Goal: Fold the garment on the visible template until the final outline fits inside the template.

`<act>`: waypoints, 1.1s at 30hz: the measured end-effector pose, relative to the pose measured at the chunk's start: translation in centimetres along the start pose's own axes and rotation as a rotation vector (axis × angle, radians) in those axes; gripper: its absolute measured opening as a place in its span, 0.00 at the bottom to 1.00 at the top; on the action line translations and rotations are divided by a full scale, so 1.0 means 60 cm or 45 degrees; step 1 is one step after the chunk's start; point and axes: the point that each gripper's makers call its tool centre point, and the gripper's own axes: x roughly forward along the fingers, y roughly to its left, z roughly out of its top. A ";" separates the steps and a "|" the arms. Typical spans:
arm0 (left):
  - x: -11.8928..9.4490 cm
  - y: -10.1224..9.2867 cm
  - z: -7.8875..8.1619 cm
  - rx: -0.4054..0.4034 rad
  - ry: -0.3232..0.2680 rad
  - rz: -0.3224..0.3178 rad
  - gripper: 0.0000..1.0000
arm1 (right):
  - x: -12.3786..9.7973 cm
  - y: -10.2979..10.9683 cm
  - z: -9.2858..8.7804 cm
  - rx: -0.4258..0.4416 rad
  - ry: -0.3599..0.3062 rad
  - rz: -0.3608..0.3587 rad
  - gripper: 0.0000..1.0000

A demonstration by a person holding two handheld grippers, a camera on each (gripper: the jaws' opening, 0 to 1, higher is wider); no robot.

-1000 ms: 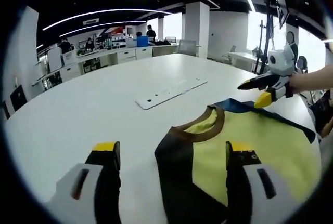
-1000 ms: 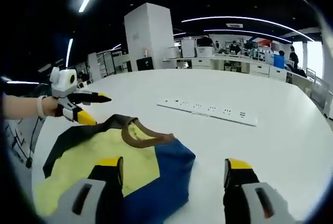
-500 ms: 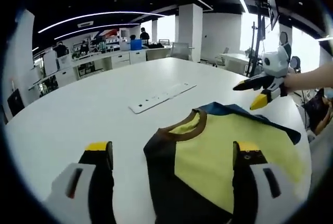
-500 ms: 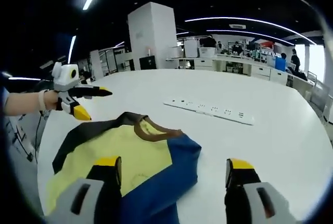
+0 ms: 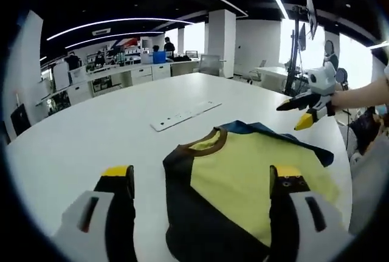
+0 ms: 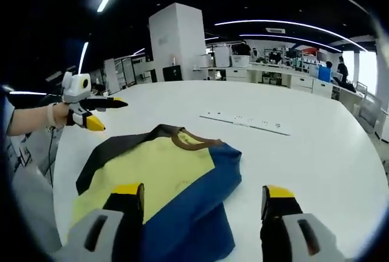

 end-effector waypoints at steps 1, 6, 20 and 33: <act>-0.004 -0.003 0.000 0.003 -0.002 -0.001 0.88 | -0.004 0.003 -0.002 0.003 0.000 -0.001 0.78; -0.029 -0.018 -0.005 0.021 0.004 -0.003 0.87 | -0.025 0.018 -0.015 0.006 -0.002 -0.004 0.77; -0.110 -0.053 -0.035 -0.065 -0.042 0.051 0.83 | -0.077 0.044 -0.056 0.057 0.017 -0.015 0.73; -0.149 -0.086 -0.074 -0.116 -0.039 0.066 0.80 | -0.117 0.047 -0.096 0.090 0.035 -0.039 0.70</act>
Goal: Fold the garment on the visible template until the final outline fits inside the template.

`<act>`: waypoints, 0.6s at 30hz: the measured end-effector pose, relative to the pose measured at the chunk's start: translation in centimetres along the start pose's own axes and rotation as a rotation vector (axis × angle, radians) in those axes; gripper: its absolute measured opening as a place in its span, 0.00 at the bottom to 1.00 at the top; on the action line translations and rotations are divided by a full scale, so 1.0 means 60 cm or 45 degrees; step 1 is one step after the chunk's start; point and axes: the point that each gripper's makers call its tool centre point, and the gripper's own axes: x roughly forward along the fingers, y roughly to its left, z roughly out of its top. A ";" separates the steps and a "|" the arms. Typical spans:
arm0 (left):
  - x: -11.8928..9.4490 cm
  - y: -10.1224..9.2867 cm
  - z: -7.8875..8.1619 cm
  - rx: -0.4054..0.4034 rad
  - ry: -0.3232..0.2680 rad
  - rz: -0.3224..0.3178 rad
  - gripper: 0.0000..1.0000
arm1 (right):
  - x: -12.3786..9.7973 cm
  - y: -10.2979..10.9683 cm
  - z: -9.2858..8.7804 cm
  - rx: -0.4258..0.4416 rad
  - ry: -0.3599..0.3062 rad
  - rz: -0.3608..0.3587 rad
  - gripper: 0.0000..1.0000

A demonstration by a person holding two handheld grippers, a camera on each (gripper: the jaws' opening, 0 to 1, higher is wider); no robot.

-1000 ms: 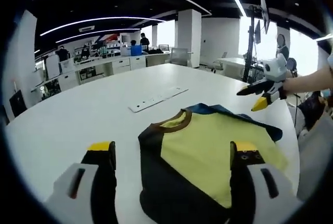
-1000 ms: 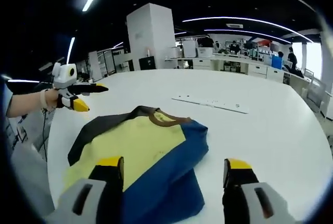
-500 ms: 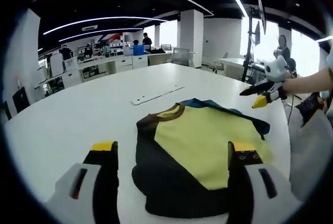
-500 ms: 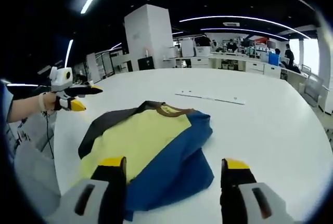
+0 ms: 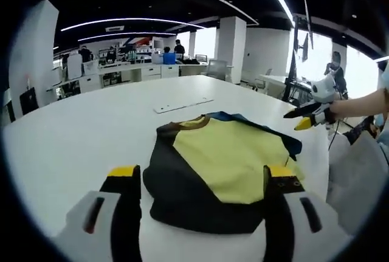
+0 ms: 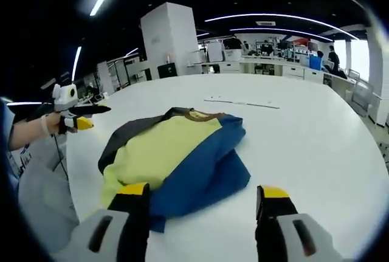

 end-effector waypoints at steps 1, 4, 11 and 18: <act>0.000 -0.001 0.000 -0.001 0.001 -0.002 0.80 | 0.000 0.001 -0.001 0.003 -0.001 0.000 0.70; -0.002 -0.005 0.001 -0.002 -0.005 -0.003 0.79 | -0.002 0.010 -0.003 0.006 -0.005 0.012 0.67; -0.006 -0.017 -0.003 -0.018 -0.017 -0.014 0.77 | -0.002 0.062 -0.033 -0.018 0.040 0.106 0.54; -0.012 -0.028 -0.014 -0.039 -0.020 -0.020 0.76 | -0.005 0.091 -0.075 -0.049 0.123 0.176 0.42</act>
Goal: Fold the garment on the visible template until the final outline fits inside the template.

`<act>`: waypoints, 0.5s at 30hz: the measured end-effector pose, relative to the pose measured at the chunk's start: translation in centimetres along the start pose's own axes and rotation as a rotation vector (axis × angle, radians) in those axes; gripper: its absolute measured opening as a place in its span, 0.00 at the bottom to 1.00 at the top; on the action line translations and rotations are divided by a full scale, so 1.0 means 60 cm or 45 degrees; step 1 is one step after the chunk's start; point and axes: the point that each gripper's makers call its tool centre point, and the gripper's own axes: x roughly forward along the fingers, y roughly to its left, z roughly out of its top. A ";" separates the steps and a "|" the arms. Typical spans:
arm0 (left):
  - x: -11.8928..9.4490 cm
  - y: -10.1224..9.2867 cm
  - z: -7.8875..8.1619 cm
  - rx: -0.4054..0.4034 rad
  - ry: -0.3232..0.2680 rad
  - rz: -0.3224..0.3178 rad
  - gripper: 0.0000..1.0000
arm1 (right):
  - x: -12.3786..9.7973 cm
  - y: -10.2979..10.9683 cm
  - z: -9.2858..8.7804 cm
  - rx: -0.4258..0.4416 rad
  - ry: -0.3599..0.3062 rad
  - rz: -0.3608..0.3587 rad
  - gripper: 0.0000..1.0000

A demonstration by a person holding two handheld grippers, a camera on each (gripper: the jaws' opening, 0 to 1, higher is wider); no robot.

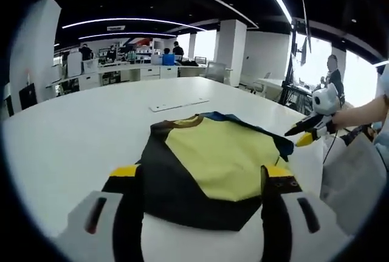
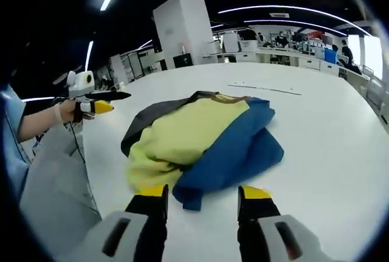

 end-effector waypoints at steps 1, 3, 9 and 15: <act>-0.001 -0.001 -0.002 -0.007 -0.001 0.000 0.76 | 0.001 0.003 -0.004 -0.002 0.010 0.008 0.41; -0.003 -0.001 -0.005 -0.013 0.002 0.003 0.76 | 0.005 0.012 -0.018 -0.008 0.048 0.037 0.36; -0.008 0.000 -0.012 -0.039 0.003 0.009 0.75 | 0.019 0.009 -0.034 -0.098 0.083 0.014 0.25; -0.014 -0.001 -0.019 -0.056 0.004 0.017 0.74 | 0.033 0.013 -0.040 -0.128 0.109 0.005 0.16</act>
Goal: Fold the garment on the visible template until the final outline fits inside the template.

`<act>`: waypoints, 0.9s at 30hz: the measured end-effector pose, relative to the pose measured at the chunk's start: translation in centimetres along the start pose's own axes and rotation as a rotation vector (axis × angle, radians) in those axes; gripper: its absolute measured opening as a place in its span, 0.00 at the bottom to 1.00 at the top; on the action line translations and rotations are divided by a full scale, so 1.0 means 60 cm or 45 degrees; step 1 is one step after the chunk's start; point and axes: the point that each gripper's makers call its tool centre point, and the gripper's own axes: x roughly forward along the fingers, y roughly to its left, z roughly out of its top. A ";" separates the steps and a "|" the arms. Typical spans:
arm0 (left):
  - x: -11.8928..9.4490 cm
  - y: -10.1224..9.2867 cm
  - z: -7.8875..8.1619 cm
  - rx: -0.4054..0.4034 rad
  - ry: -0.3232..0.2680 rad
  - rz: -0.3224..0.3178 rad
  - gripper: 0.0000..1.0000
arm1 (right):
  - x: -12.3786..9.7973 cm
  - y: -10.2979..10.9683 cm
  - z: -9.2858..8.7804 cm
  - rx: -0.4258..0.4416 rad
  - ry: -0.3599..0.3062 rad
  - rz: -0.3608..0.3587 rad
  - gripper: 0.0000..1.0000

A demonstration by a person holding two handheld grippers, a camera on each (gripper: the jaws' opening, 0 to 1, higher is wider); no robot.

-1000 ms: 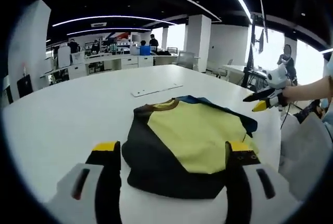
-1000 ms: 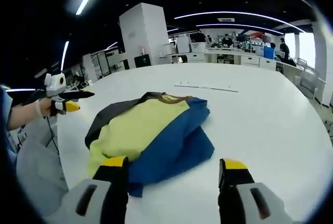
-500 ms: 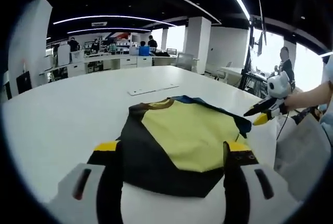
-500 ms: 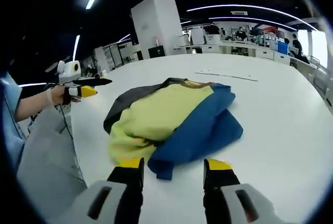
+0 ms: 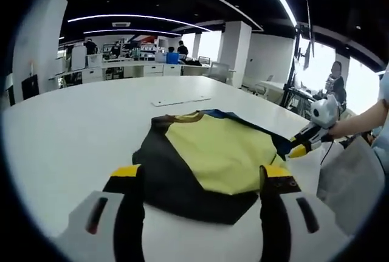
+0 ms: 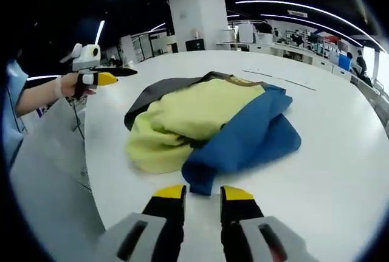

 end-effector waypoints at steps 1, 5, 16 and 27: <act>-0.002 0.000 -0.001 -0.002 -0.001 0.002 0.74 | 0.000 -0.003 0.000 -0.014 -0.002 -0.015 0.13; -0.008 0.002 -0.002 -0.010 -0.004 0.013 0.74 | -0.001 -0.011 0.006 0.020 -0.025 -0.041 0.02; -0.016 -0.002 -0.011 -0.026 0.004 0.027 0.73 | -0.034 -0.017 0.028 0.075 -0.095 -0.038 0.00; 0.001 -0.012 -0.004 -0.016 0.006 -0.005 0.72 | -0.120 -0.074 0.029 0.172 -0.118 -0.110 0.00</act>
